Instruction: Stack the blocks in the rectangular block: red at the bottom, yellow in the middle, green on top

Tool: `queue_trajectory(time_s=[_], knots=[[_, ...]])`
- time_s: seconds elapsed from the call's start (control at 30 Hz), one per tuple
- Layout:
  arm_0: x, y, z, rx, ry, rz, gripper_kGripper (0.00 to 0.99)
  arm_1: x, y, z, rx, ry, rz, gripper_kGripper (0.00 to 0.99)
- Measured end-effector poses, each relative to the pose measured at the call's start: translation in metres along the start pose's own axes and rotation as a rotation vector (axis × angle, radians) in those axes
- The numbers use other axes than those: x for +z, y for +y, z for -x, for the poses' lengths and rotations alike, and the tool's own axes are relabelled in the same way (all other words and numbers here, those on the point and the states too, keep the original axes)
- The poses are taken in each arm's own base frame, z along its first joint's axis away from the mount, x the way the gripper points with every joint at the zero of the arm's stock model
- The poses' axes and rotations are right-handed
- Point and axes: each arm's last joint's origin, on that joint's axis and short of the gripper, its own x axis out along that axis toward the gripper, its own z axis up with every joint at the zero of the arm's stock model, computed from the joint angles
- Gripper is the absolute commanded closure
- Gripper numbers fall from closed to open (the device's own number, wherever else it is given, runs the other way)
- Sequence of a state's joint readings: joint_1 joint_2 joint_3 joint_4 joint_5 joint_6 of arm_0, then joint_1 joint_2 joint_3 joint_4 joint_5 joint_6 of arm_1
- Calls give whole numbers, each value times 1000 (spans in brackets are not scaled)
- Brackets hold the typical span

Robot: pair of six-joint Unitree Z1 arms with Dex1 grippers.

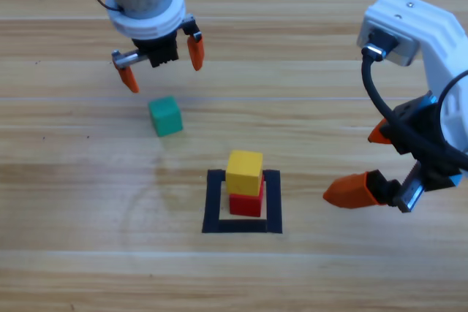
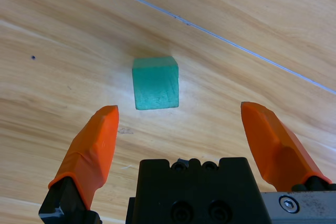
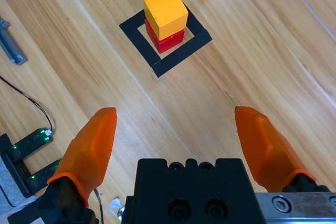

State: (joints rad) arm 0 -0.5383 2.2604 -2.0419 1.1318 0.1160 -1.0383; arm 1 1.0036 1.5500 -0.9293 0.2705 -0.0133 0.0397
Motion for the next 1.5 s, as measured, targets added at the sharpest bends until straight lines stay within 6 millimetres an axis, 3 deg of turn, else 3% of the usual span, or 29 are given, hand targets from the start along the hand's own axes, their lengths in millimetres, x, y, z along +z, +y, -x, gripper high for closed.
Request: queue_trajectory(time_s=[0.33,0.73,1.07,1.5], knots=[[-12,-11,-39,63,46,37,2,-5,0,-2,5,15,21,0],[-14,-12,-53,88,60,33,17,-6,0,-2,5,18,21,0],[-17,-13,-78,132,83,29,39,-6,0,-2,5,18,21,0],[-12,-15,-77,119,75,33,171,-6,0,-2,5,18,21,0]])
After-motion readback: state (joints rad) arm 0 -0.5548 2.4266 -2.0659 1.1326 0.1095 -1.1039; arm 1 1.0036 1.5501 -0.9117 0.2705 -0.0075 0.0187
